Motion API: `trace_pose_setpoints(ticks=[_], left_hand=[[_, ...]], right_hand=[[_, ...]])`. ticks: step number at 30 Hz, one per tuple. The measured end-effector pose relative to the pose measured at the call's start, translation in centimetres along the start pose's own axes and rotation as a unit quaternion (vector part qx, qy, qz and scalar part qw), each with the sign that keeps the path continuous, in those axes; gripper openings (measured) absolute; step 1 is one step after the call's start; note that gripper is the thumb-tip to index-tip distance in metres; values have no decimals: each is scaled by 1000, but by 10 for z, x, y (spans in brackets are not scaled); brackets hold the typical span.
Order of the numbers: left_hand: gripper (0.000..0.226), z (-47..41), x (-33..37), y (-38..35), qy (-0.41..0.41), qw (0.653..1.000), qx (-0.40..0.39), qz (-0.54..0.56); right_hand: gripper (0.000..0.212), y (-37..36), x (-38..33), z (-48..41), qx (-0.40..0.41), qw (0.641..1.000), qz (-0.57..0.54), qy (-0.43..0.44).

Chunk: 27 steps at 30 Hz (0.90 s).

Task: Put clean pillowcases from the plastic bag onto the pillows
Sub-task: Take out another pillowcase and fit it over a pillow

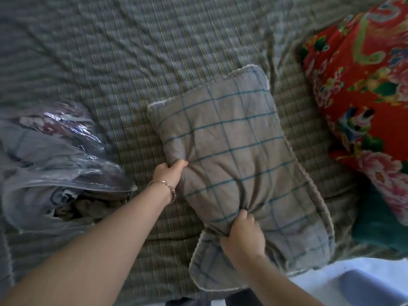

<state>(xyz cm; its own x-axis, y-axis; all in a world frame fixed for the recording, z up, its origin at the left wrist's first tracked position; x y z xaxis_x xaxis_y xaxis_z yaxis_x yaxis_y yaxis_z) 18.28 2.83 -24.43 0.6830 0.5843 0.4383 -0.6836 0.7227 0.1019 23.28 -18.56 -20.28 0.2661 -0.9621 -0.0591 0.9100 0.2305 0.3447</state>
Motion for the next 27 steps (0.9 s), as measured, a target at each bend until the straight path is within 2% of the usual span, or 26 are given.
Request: trace_pose_setpoints(ticks=[3, 6, 8, 10, 12, 13, 14, 16, 17, 18, 20, 21, 23, 25, 27], left_hand=[[30, 41, 29, -9, -48, 998, -4, 28], [17, 90, 83, -9, -120, 991, 23, 56], [11, 127, 125, -8, -176, 983, 43, 24], [19, 159, 161, -9, -228, 971, 66, -38], [26, 179, 190, -20, -268, 953, 92, -107], [26, 183, 202, -30, -275, 946, 94, -140], [25, 180, 210, -43, -282, 946, 66, -142], [17, 169, 213, -80, -267, 958, -67, -85], [18, 161, 208, -97, -256, 954, -128, -85], [21, 148, 197, -109, -248, 946, -160, -135], [19, 123, 163, -115, -217, 928, -153, -260], [17, 111, 141, -107, -195, 923, -123, -308], [16, 97, 88, -84, -135, 902, -54, -407], [30, 92, 38, -69, -98, 838, -18, -537], [41, 89, -2, -69, -68, 777, -39, -625]], right_hand=[[41, 27, 7, 17, -33, 998, -41, 47], [26, 57, 1, 44, -85, 975, -170, 116], [32, 73, -5, 67, -133, 934, -282, 175], [30, 85, -11, 87, -183, 879, -386, 213], [23, 99, -8, 95, -216, 830, -469, 212], [21, 106, -1, 90, -218, 824, -485, 196], [19, 113, 6, 83, -220, 827, -486, 178], [14, 123, 32, 62, -213, 839, -486, 119], [16, 130, 51, 48, -182, 858, -473, 81], [20, 134, 73, 33, -146, 882, -446, 45], [24, 152, 108, 18, -71, 953, -289, -51], [27, 163, 116, 13, -23, 966, -245, -77], [29, 170, 113, 0, -1, 973, -224, -48], [31, 173, 85, -4, 18, 988, -150, 18], [32, 157, 54, -14, 6, 992, -54, 110]])
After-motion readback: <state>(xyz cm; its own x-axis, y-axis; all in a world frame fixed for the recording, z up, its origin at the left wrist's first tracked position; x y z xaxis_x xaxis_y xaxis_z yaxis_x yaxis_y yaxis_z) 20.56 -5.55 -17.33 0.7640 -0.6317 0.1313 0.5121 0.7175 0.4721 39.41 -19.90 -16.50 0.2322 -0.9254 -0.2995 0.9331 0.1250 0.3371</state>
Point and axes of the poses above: each hand's wrist, its own z-axis away from the middle knuckle, its own y-axis out of the back of the hand, x = y × z, the point moved 7 cm from there along -z, towards the middle knuckle, and after that the axes turned 15 degrees about -x, right-handed, at the moved point
